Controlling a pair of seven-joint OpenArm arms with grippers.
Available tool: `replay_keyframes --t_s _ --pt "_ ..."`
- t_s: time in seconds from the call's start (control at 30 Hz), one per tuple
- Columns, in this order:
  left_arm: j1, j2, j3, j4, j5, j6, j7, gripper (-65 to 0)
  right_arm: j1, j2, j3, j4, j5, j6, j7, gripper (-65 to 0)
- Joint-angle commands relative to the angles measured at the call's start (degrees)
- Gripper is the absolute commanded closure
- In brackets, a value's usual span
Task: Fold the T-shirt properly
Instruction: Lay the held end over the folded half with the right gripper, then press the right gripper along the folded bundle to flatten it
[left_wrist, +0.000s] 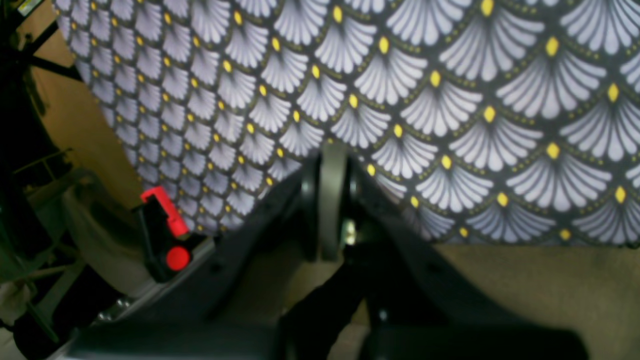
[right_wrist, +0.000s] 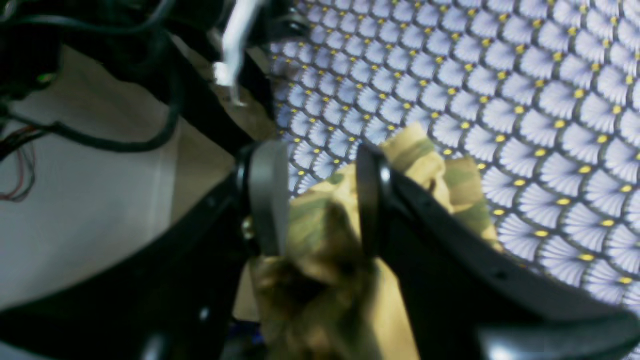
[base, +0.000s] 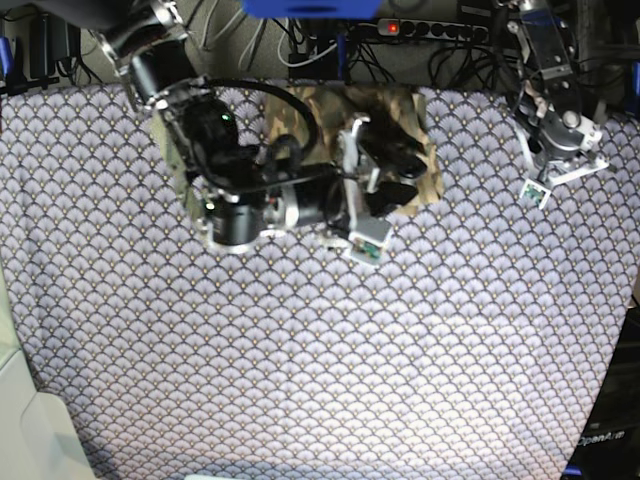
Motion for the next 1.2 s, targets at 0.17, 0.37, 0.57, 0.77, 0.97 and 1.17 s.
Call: replay_keyframes --t_s 0.17,0.37,0.57,0.77,0.97,1.17 --pt "0.7 -0.6 -0.3 -1.1 0.5 0.3 -4.3 -0.5 0.8 4.7 0.5 7.6 1.5 0.4 1.4 -6.2" --pt "0.4 -1.3 -0.3 -3.0 0.5 0.3 -4.8 -0.5 -3.4 8.4 3.0 7.3 1.2 0.4 2.9 0.0" --pt "0.0 -2.4 0.3 -2.7 0.1 0.3 -4.5 -0.5 -8.1 8.5 3.2 7.2 1.2 0.4 7.2 0.0" --pt "-1.3 -2.1 3.7 -2.6 0.5 0.3 -3.9 -0.5 -9.7 8.3 1.9 0.6 1.2 0.4 11.3 0.0" --pt "-2.1 -0.4 3.7 -2.6 0.5 0.3 -3.9 -0.5 -8.7 8.5 -3.2 -6.3 1.2 0.4 16.7 0.0" --pt "-2.2 -0.6 3.6 -2.6 0.5 0.3 -3.9 -0.5 -8.6 8.4 -6.7 -11.1 1.2 0.4 20.9 0.0"
